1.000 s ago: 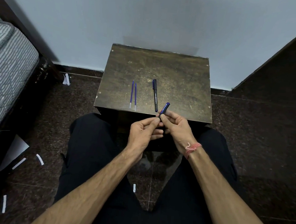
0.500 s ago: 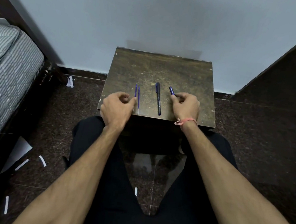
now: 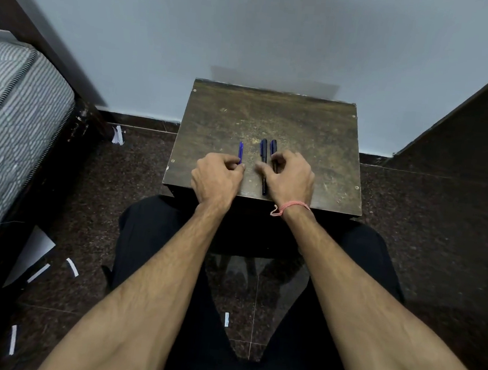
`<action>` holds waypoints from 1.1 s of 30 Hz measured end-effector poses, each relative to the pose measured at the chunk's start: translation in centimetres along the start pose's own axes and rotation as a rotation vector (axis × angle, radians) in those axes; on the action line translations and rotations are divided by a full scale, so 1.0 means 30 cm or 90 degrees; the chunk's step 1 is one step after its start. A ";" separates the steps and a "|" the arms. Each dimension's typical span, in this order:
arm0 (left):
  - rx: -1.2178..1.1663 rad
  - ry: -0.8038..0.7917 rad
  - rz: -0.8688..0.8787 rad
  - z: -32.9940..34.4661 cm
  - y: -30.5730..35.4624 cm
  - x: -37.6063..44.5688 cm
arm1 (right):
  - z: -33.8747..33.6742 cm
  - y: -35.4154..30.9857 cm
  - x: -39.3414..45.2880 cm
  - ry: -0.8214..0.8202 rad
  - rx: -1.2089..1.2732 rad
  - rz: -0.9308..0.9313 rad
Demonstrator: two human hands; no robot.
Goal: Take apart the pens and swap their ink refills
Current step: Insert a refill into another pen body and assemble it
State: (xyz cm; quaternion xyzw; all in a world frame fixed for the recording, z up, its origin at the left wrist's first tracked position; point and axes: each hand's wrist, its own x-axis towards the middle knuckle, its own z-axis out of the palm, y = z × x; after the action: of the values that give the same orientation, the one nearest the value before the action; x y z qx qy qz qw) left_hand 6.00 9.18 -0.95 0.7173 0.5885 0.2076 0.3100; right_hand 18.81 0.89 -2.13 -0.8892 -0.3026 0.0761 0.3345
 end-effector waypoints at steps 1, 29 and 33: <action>-0.004 0.002 -0.002 0.002 -0.001 -0.003 | 0.001 -0.005 -0.004 -0.009 -0.015 -0.012; -0.041 0.065 -0.047 0.068 -0.012 -0.041 | -0.062 0.047 -0.124 0.116 -0.001 0.139; -0.042 0.069 -0.047 0.069 -0.012 -0.044 | -0.063 0.048 -0.127 0.113 -0.005 0.136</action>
State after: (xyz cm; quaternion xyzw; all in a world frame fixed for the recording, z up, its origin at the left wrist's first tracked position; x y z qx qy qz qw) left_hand 6.83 7.53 -2.60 0.6723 0.6233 0.2541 0.3082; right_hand 17.09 -3.25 -1.88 -0.9210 -0.1760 0.0310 0.3462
